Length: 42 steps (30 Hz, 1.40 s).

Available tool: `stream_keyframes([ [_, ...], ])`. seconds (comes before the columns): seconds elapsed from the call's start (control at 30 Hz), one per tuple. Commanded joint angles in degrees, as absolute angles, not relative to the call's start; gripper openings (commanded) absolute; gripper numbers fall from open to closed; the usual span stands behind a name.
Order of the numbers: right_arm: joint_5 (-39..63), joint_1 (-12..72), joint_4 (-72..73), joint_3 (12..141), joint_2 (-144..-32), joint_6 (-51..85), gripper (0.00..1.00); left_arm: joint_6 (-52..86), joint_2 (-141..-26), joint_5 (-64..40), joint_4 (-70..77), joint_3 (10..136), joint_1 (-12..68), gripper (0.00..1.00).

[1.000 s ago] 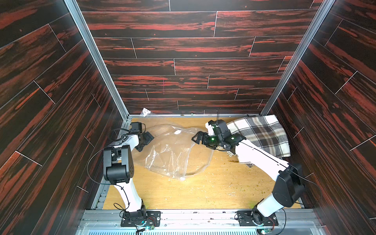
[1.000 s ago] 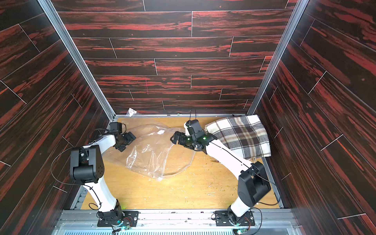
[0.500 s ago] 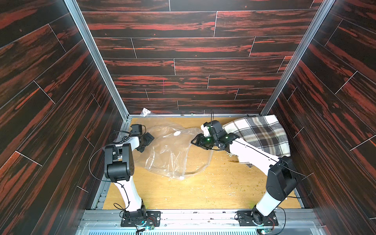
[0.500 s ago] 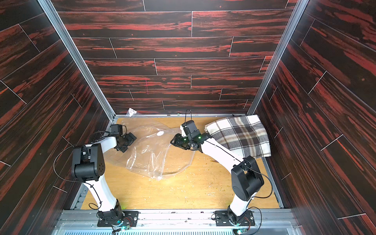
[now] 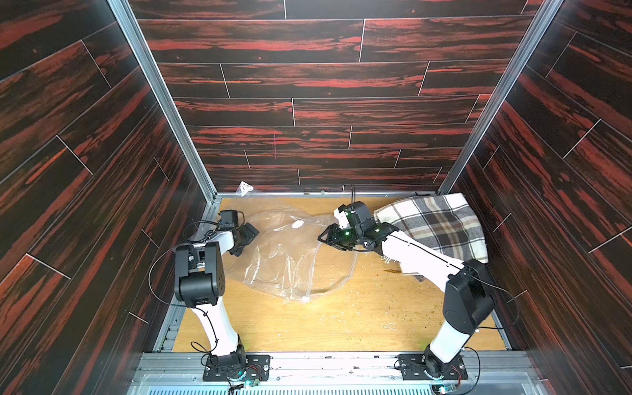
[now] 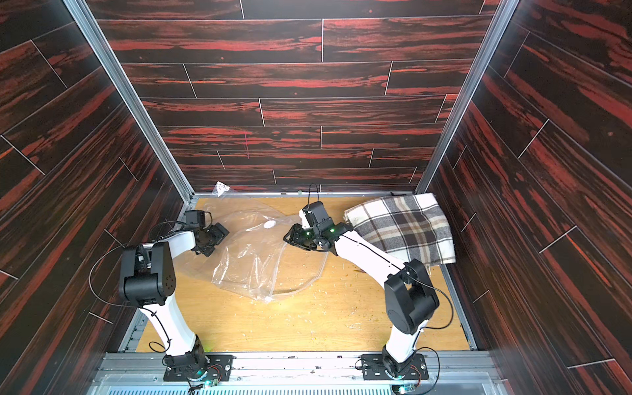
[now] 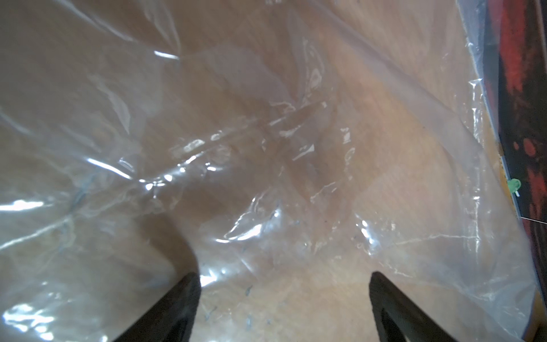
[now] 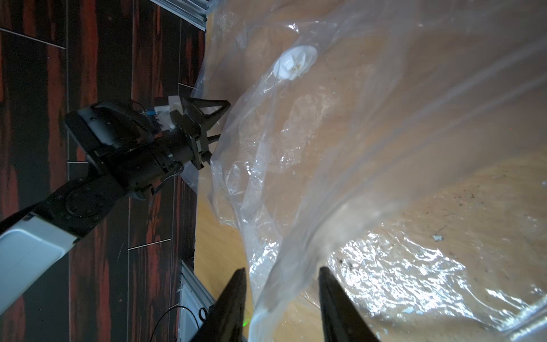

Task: Take the scarf out of the vacuum bag
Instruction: Adjust the vacuum bag at the center of the board.

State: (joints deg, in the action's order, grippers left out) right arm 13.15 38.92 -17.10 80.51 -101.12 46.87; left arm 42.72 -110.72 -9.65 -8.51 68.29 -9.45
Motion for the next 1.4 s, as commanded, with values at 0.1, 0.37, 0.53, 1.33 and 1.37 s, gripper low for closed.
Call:
stream_keyframes([
  [0.1,13.3,39.5,-16.3,82.7,-103.5,47.5,0.31,43.1,-110.0,-9.3,-11.9,65.7,-10.3,0.92],
  [0.37,12.8,39.5,-17.8,80.9,-100.9,45.7,0.0,43.9,-110.8,-10.4,-11.0,65.6,-10.9,0.92],
  [0.53,12.0,39.5,-20.0,76.1,-97.3,43.1,0.0,44.3,-111.6,-11.6,-10.4,65.8,-11.2,0.92],
  [1.33,14.7,39.5,7.7,48.4,-102.5,39.3,0.05,42.4,-109.8,-11.6,-12.4,67.0,-12.1,0.92],
  [1.37,14.7,39.5,7.9,48.1,-101.2,38.7,0.19,42.2,-109.4,-12.1,-12.2,67.0,-12.3,0.92],
])
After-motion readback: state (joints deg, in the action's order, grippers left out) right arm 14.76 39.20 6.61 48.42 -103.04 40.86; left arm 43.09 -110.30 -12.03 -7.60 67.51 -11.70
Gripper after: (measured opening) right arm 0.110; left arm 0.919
